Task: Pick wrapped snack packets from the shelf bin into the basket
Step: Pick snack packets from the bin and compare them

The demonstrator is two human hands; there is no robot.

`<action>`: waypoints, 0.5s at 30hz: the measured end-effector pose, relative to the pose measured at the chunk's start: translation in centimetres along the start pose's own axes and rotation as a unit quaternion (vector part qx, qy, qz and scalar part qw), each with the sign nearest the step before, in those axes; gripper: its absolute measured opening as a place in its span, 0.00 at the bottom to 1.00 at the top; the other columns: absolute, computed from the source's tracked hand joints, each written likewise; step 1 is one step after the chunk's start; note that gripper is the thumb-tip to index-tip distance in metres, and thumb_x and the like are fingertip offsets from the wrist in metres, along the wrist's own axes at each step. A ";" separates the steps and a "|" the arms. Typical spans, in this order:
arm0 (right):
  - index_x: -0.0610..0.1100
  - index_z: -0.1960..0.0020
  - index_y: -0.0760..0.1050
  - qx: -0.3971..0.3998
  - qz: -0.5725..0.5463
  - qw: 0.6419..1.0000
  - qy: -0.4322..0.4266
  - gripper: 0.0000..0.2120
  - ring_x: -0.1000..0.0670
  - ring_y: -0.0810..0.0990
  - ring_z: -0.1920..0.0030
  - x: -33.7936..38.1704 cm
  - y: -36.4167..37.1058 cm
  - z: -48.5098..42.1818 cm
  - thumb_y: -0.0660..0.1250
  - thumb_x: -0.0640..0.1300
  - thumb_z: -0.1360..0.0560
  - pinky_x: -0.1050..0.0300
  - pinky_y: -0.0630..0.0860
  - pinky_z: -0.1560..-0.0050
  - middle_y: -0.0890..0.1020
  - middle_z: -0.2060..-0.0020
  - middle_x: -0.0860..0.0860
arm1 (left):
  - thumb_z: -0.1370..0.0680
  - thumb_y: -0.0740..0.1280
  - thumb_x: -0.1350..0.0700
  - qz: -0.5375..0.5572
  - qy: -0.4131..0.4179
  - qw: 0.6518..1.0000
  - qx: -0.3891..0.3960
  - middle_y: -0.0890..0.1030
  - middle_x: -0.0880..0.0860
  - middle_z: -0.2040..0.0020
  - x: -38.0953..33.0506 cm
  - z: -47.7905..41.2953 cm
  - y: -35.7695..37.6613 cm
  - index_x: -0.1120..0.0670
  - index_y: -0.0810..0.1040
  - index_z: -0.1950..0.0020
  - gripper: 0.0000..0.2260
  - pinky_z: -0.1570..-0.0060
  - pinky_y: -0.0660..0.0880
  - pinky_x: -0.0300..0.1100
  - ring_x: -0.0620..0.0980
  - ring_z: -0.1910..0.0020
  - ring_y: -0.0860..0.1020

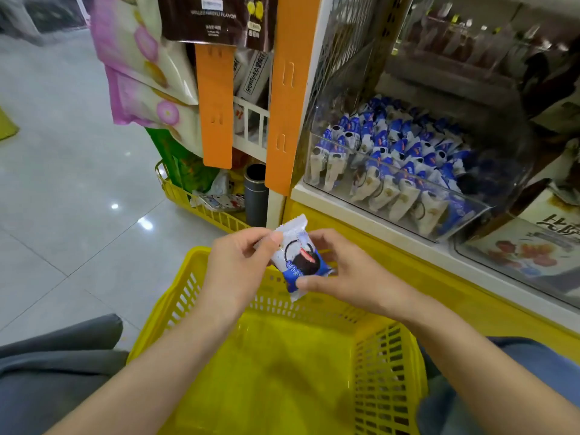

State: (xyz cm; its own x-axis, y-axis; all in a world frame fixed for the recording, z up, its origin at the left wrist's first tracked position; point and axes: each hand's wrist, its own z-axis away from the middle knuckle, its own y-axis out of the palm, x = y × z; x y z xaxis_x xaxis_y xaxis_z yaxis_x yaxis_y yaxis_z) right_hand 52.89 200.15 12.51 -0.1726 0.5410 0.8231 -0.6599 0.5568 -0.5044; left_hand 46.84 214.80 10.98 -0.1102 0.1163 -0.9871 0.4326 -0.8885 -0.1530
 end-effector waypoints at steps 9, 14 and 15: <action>0.46 0.58 0.78 -0.113 -0.048 0.986 -0.110 0.02 0.54 0.82 0.58 0.2 0.3 -1.3 0.68 0.41 0.27 0.58 0.79 0.56 0.84 0.61 0.51 | 0.22 0.63 0.57 -0.142 0.098 0.984 0.039 0.74 0.42 0.72 0.1 0.1 -0.2 0.50 0.78 0.61 0.08 0.70 0.66 0.27 0.34 0.70 0.72; 0.48 0.55 0.78 -0.153 0.126 0.963 -0.184 0.02 0.55 0.78 0.59 -0.2 0.6 -0.9 0.68 0.46 0.26 0.55 0.77 0.58 0.79 0.61 0.56 | 0.22 0.63 0.56 -0.162 0.091 0.979 0.086 0.74 0.37 0.74 0.5 -0.2 -0.3 0.48 0.75 0.62 0.09 0.70 0.65 0.27 0.33 0.70 0.71; 0.47 0.54 0.78 -0.159 0.165 0.952 -0.203 0.04 0.55 0.78 0.59 -0.3 0.5 -0.7 0.68 0.47 0.26 0.53 0.77 0.59 0.78 0.61 0.57 | 0.22 0.62 0.55 -0.150 0.077 0.981 0.099 0.74 0.37 0.74 0.6 -0.3 -0.3 0.48 0.76 0.62 0.10 0.70 0.65 0.28 0.35 0.71 0.71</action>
State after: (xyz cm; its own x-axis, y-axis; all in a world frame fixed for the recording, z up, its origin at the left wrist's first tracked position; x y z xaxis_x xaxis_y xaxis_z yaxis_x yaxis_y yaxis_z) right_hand 53.14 200.72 11.83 -0.6436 0.4670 0.6064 -0.2777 0.5958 -0.7536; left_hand 46.92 215.30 10.38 -0.0634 0.4382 -0.8967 0.2169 -0.8709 -0.4409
